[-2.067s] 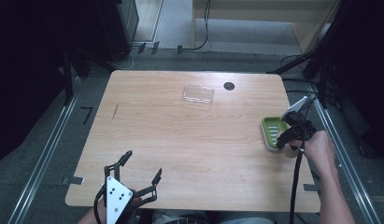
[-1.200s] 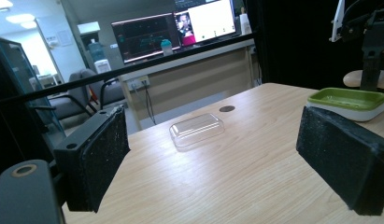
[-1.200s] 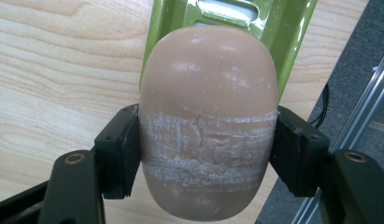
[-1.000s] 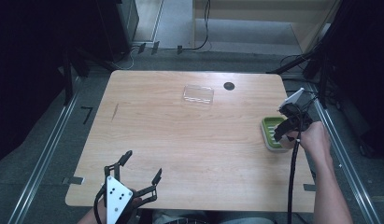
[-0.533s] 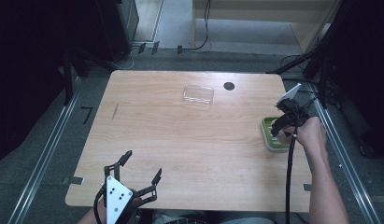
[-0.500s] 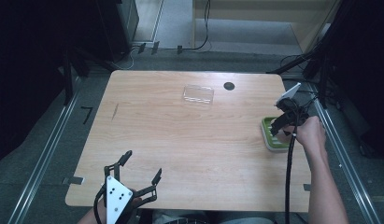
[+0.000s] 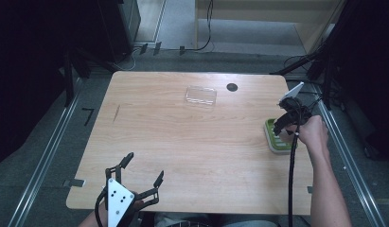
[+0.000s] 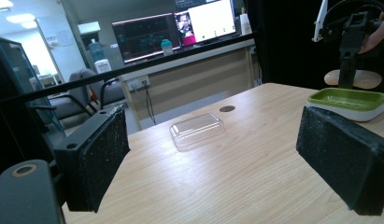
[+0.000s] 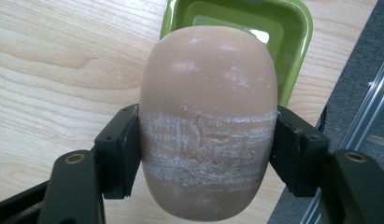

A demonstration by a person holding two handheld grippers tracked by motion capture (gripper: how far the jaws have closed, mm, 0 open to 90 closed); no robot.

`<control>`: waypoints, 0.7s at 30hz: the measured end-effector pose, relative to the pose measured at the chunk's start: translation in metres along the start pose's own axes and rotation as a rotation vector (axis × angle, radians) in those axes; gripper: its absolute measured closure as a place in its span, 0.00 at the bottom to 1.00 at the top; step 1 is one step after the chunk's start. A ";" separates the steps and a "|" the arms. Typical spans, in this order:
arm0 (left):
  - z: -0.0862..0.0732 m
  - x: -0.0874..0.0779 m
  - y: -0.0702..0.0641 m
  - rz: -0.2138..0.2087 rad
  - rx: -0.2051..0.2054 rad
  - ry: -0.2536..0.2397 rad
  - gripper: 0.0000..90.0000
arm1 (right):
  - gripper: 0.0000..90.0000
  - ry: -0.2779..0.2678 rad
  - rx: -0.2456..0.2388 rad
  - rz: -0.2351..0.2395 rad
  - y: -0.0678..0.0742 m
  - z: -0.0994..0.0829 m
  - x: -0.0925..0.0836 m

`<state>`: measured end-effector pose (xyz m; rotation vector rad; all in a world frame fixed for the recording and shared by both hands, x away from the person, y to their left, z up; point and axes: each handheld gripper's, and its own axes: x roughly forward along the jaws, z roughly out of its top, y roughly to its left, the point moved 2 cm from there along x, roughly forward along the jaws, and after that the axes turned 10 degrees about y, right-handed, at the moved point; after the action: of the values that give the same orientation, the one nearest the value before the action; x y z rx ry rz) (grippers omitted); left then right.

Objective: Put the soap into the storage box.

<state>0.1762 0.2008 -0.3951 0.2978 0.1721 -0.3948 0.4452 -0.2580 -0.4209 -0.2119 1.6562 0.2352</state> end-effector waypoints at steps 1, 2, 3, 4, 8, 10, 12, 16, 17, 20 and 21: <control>0.000 0.000 0.000 0.001 -0.001 0.001 0.11 | 0.37 -0.003 0.002 0.003 -0.001 0.001 0.001; 0.000 0.000 0.000 0.001 -0.001 0.001 0.11 | 0.37 -0.003 0.002 0.003 -0.001 0.001 0.001; 0.000 0.000 0.000 0.001 -0.001 0.000 0.11 | 0.37 -0.003 0.005 0.003 -0.001 0.002 0.001; 0.000 0.000 0.000 0.001 -0.001 0.000 0.11 | 0.37 0.000 0.003 0.004 -0.001 0.002 0.001; 0.000 0.000 0.000 0.000 -0.001 -0.001 0.11 | 0.37 0.001 0.005 0.006 -0.001 0.005 0.003; 0.000 0.000 0.000 0.000 -0.001 -0.002 0.11 | 0.37 0.001 0.007 0.004 -0.002 0.006 0.004; 0.000 0.000 0.000 -0.001 0.000 -0.001 0.11 | 0.37 0.003 0.011 0.009 -0.001 0.006 0.005; 0.000 0.000 0.000 0.000 -0.001 -0.001 0.11 | 0.37 0.003 0.011 0.007 -0.001 0.008 0.008; 0.000 0.000 0.000 0.000 0.000 -0.001 0.11 | 0.37 0.001 0.013 0.006 -0.002 0.009 0.008; 0.000 0.000 0.000 -0.001 0.000 -0.003 0.11 | 0.37 0.004 0.020 0.016 -0.003 0.010 0.012; 0.000 0.000 0.000 0.000 0.000 -0.002 0.11 | 0.37 0.000 0.025 0.022 -0.004 0.011 0.012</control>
<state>0.1763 0.2009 -0.3952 0.2971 0.1703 -0.3956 0.4552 -0.2585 -0.4342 -0.1752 1.6609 0.2312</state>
